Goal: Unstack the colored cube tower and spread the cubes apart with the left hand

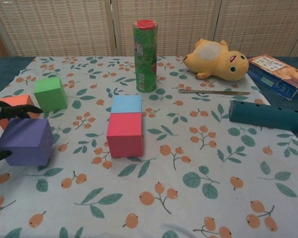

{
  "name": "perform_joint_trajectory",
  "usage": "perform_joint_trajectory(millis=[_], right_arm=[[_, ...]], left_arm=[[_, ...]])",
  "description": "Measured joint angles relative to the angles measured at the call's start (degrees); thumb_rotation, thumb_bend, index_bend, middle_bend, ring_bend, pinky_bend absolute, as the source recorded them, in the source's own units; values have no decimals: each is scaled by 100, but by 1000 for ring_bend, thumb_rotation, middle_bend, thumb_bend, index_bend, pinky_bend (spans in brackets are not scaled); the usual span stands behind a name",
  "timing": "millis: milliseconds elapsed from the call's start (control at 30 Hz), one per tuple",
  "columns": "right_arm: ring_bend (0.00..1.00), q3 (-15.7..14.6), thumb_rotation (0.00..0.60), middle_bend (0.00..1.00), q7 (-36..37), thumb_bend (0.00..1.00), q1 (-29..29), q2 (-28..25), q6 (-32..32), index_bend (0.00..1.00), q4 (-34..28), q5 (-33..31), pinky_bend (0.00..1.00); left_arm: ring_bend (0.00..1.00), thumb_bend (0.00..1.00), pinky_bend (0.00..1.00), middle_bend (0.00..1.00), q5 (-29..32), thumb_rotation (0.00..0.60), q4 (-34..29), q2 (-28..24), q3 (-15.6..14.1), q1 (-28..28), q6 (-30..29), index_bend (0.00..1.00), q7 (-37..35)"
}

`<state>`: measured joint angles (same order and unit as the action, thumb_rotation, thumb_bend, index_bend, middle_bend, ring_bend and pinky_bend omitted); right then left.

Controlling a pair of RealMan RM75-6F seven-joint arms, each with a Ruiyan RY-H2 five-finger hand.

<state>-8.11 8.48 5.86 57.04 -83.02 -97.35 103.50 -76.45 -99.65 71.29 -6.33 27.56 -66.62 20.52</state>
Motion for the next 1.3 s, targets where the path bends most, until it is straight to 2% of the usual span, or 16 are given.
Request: perform_joint_trajectory(millis=[33, 100, 200, 367, 567, 733, 933, 1000, 1100, 1300], right_arm=[[0, 0, 536, 0, 3, 179, -4, -4, -16, 0, -1, 4, 0], [0, -2, 537, 0, 12, 180, -18, -16, -53, 0, -4, 16, 0], [0, -8, 537, 0, 3, 179, -26, -36, -56, 0, -9, 16, 0], [0, -11, 536, 0, -13, 180, -22, -37, -33, 0, -16, 9, 0], [0, -13, 537, 0, -37, 179, 8, -30, 49, 0, -19, -16, 0], [0, -15, 536, 0, -22, 179, -10, -39, -4, 0, -30, 1, 0], [0, -19, 536, 0, -33, 180, 3, -12, 37, 0, -23, 7, 0], [0, -31, 536, 0, -31, 179, 15, -7, 60, 0, -17, 25, 0], [0, -31, 537, 0, -19, 179, 12, -14, 37, 0, -14, 27, 0], [0, -21, 536, 0, 6, 180, 21, -19, 55, 0, 5, -7, 0]], left_arm=[[499, 411, 156, 209, -13, 600, 84, 15, -5, -24, 4, 0, -96], [411, 408, 158, 184, -66, 600, 298, 61, -11, -80, 13, 0, -299], [122, 408, 143, 42, -128, 600, 471, 116, -10, -164, 25, 0, -366], [0, 409, 90, 0, -158, 600, 430, 130, 0, -222, -11, 0, -211], [0, 401, 51, 0, -120, 600, 83, -86, 48, -372, -228, 0, 46], [0, 400, 23, 0, -239, 600, -89, -255, 60, -448, -273, 0, -179], [0, 381, 20, 0, -1042, 600, -260, -318, 16, -444, -362, 0, -832], [0, 376, 18, 0, -1360, 600, -301, -260, 9, -358, -263, 0, -934], [0, 371, 16, 0, -1465, 600, -343, -90, 59, -184, 63, 0, -917], [0, 370, 4, 0, -921, 600, -285, 447, 362, 235, 846, 0, -545]])
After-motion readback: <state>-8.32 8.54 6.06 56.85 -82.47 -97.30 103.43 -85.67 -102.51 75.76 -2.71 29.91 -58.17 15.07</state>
